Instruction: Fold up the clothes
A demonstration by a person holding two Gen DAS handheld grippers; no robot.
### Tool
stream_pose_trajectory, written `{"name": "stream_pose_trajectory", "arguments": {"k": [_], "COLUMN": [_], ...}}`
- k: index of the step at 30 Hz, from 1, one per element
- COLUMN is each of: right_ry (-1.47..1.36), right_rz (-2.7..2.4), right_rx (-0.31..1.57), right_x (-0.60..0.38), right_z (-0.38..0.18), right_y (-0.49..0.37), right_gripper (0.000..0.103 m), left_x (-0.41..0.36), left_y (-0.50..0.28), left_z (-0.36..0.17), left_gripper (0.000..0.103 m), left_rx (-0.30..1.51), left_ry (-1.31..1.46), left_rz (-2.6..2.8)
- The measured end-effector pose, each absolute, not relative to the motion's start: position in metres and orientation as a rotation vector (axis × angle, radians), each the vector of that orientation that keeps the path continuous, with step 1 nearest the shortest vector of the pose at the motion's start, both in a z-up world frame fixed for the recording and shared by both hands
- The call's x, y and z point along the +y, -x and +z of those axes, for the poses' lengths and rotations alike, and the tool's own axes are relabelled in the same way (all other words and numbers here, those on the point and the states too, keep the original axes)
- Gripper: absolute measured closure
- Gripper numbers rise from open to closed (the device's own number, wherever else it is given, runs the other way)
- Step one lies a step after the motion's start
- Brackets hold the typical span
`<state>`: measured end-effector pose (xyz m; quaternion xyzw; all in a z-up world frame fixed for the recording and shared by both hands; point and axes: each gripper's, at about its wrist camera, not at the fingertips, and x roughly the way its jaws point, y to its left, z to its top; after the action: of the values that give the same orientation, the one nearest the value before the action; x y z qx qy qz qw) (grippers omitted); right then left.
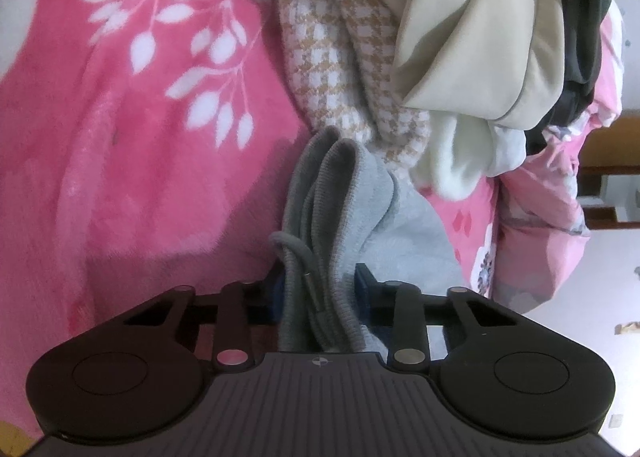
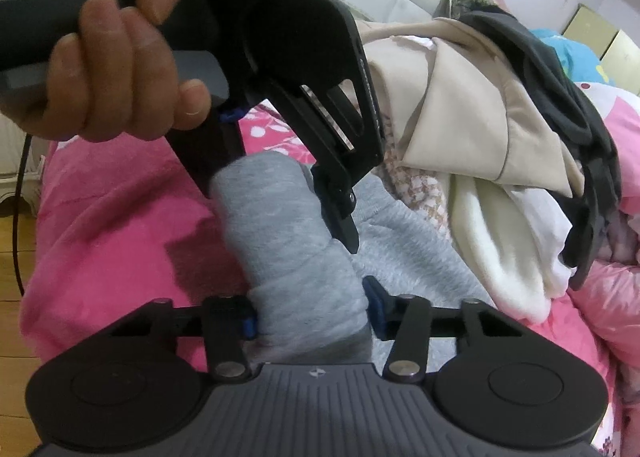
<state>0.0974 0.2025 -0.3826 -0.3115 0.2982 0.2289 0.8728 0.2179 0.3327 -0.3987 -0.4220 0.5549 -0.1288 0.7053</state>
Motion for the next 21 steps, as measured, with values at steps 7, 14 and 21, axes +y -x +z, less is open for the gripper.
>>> {"name": "stream_pose_trajectory", "arguments": {"k": [7, 14, 21], "right_ry": [0.590, 0.495, 0.390], "right_rz": [0.466, 0.424, 0.328], "right_rx": [0.605, 0.546, 0.487], "right_x": [0.189, 0.163, 0.109], "right_z": [-0.365, -0.334, -0.299], "right_y": [-0.100, -0.098, -0.095], "right_gripper": [0.061, 0.062, 0.064], "left_x": [0.328, 0.304, 0.234], "left_y": [-0.214, -0.213, -0.230], "left_z": [-0.383, -0.342, -0.300], "left_gripper": [0.077, 0.078, 0.078], "left_rx": [1.224, 1.162, 1.112], "left_ry": [0.959, 0.950, 0.939], "left_rz": [-0.262, -0.270, -0.324]}}
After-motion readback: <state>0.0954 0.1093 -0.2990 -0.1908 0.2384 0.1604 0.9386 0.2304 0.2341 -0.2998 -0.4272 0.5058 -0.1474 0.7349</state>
